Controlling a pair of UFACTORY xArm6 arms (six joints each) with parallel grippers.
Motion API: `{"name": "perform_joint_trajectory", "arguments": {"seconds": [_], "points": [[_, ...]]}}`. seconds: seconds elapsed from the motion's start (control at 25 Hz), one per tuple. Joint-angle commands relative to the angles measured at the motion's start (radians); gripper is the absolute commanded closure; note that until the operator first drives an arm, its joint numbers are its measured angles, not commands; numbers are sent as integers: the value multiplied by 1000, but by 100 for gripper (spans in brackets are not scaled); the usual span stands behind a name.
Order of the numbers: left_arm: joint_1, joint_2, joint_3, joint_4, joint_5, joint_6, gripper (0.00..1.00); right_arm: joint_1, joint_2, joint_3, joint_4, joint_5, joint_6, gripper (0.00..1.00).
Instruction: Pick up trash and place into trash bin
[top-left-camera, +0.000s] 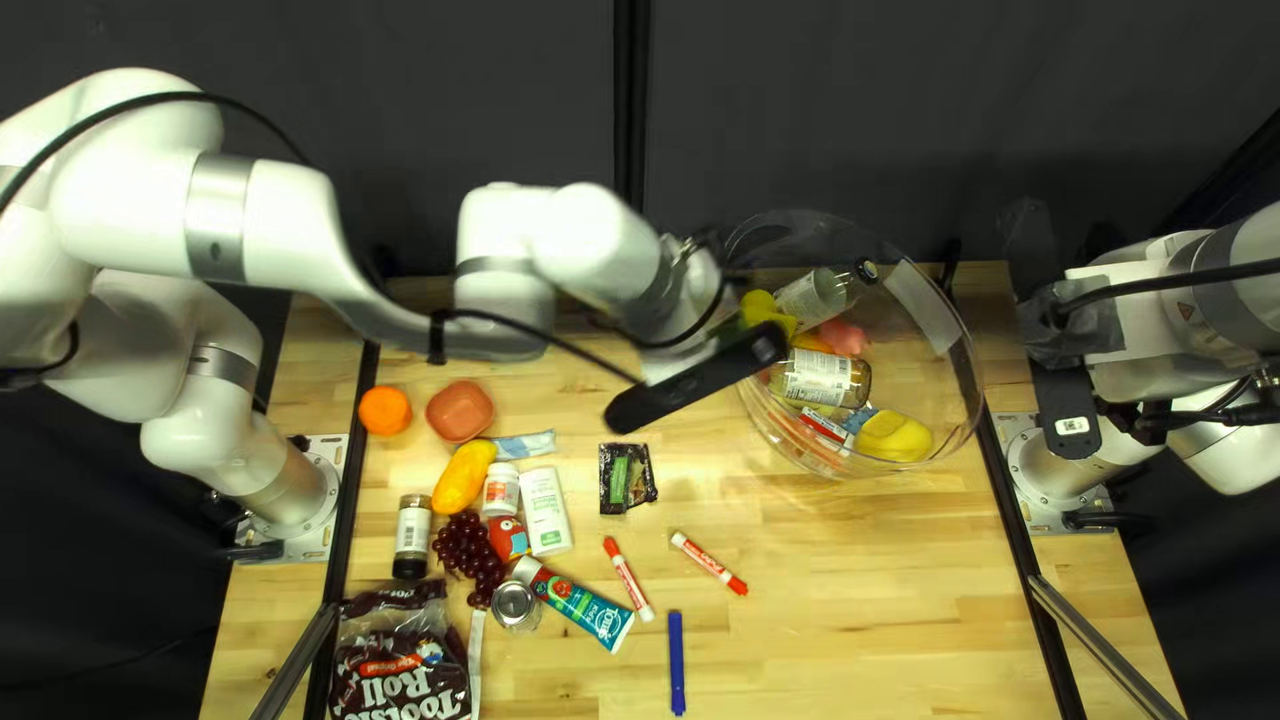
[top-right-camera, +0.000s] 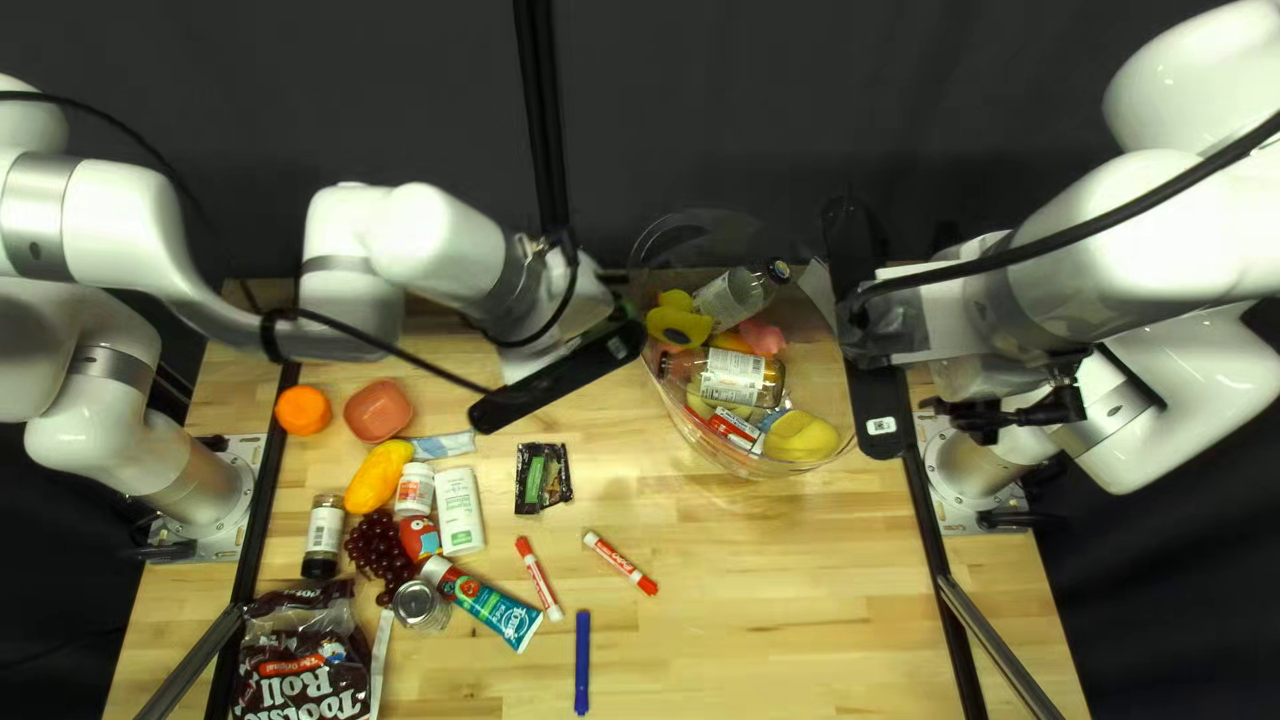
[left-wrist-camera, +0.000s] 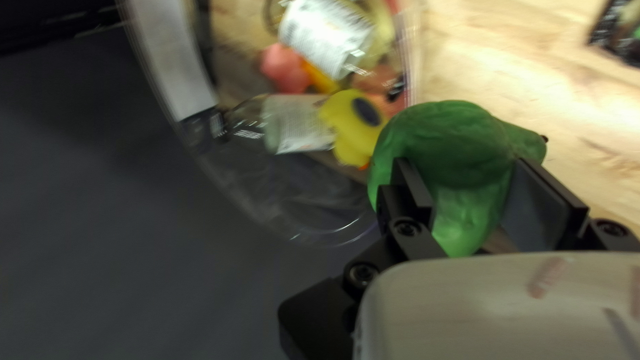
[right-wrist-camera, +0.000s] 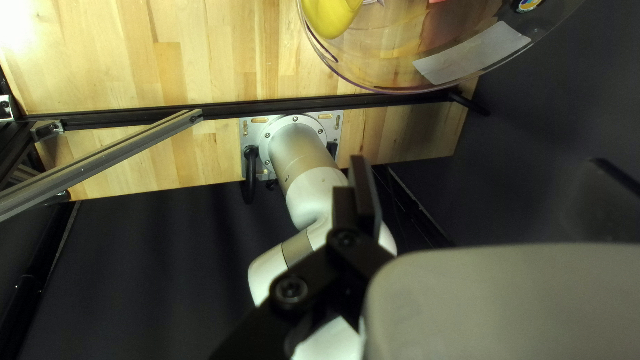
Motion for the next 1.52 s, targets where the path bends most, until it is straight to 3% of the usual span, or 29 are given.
{"name": "perform_joint_trajectory", "arguments": {"seconds": [0.04,0.36,0.4,0.44,0.48,0.52,0.72,0.92,1.12,1.28,1.52], "points": [[44,140,-139,16,0,-111,100,0,0,0,0,0,0,0],[83,223,-136,78,-66,-247,100,0,0,0,0,0,0,0],[83,224,-133,81,-69,-254,96,0,0,0,0,0,0,0],[77,228,-134,98,-63,-280,51,0,0,0,0,0,0,0],[74,228,-135,102,-57,-285,20,0,0,0,0,0,0,0],[71,228,-136,104,-52,-287,0,0,0,0,0,0,0,0],[54,179,-107,64,-4,-271,0,0,0,0,0,0,0,0],[38,130,-72,-74,76,-187,0,0,0,0,0,0,0,0],[25,-3,92,-225,126,-153,0,0,0,0,0,0,0,0],[-24,-112,208,-311,190,-236,0,0,0,0,0,0,0,0],[-72,-130,214,-382,280,-377,0,0,0,0,0,0,0,0]]}}
